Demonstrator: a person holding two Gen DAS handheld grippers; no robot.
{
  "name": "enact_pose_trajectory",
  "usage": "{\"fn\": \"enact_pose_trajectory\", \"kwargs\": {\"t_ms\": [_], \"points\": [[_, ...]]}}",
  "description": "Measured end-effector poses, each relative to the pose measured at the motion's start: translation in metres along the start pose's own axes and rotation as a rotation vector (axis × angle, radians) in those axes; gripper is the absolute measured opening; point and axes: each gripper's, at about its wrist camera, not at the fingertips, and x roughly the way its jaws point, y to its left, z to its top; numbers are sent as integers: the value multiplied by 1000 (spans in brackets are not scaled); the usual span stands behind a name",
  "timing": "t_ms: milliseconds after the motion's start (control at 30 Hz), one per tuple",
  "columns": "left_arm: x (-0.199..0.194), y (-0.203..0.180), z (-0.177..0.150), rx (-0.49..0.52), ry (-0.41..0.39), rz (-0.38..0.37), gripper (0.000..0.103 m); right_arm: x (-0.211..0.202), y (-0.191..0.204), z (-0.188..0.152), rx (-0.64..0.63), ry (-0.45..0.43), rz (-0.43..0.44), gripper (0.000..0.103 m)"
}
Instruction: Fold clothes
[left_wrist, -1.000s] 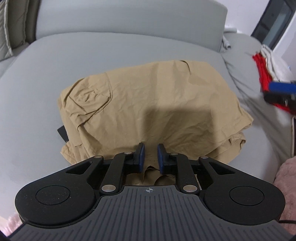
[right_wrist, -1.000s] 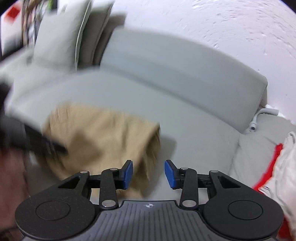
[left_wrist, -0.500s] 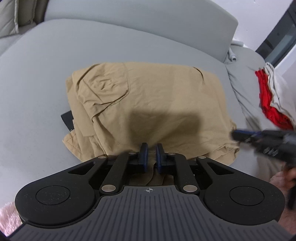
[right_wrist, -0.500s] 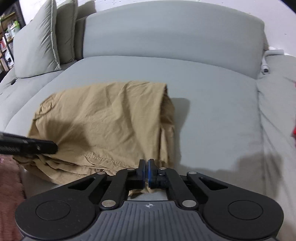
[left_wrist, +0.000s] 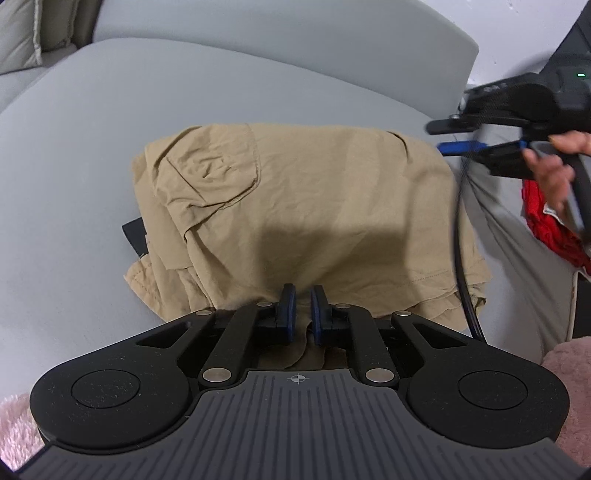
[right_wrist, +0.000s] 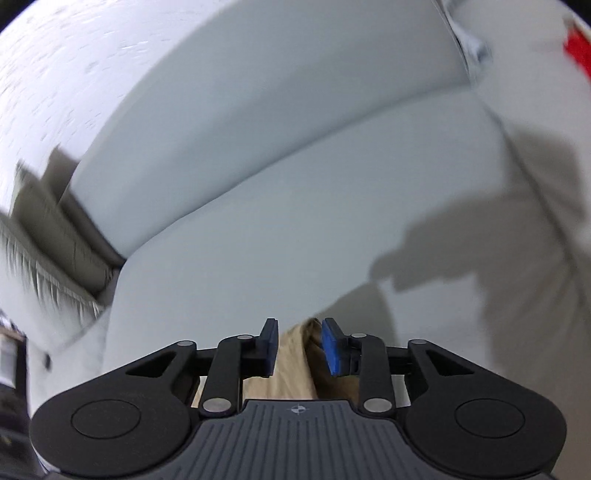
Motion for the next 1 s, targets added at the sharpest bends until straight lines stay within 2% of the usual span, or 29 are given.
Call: {"fn": "enact_pose_trajectory", "kwargs": {"t_ms": [33, 100, 167, 200, 300, 333, 367, 400, 467, 533, 567, 633, 667, 700, 733, 800, 867, 933, 1000], "points": [[0, 1, 0, -4, 1, -3, 15, 1, 0, 0, 4, 6, 2, 23], [-2, 5, -2, -11, 2, -6, 15, 5, 2, -1, 4, 25, 17, 5], [-3, 6, -2, -16, 3, -8, 13, 3, 11, -3, -71, 19, -16, 1], [-3, 8, -2, -21, 5, -11, 13, -3, 15, -5, -133, -11, -64, 0], [-2, 11, -2, -35, 12, -13, 12, -8, -1, -3, -107, -36, -155, 0], [-3, 11, -3, -34, 12, -12, 12, -12, -5, -3, -133, -72, -252, 0], [-3, 11, -3, -33, 11, -12, 12, -18, -11, -1, -149, -90, -299, 1], [-3, 11, -3, -32, 11, -12, 12, -18, -12, -1, -145, -89, -294, 2], [-2, 9, -2, -31, 9, -9, 13, -31, -17, -1, -122, -81, -216, 8], [0, 7, -2, -29, 8, -7, 13, -47, 4, -11, -259, -108, -147, 11], [1, 7, -2, -29, 8, -5, 13, -49, 5, -10, -269, -110, -138, 12], [1, 6, -4, -28, 7, -4, 13, -52, 31, -31, -382, -117, -41, 16], [1, 6, -4, -29, 6, -4, 13, -50, 38, -36, -413, -114, -24, 18], [0, 5, -4, -29, 6, -4, 13, -43, 58, -58, -546, -92, 15, 20], [0, 4, -3, -29, 7, -4, 13, -37, 67, -72, -640, -80, 18, 20], [0, 3, -3, -28, 7, -2, 13, -25, 75, -102, -839, -62, -22, 21], [-1, 4, -2, -29, 8, -3, 13, -15, 72, -118, -950, -35, -102, 21], [-1, 5, -2, -31, 9, -6, 13, -14, 39, -146, -1077, -1, -243, 20], [-1, 4, -3, -27, 7, -6, 13, -25, 21, -147, -1024, -1, -268, 21]]}}
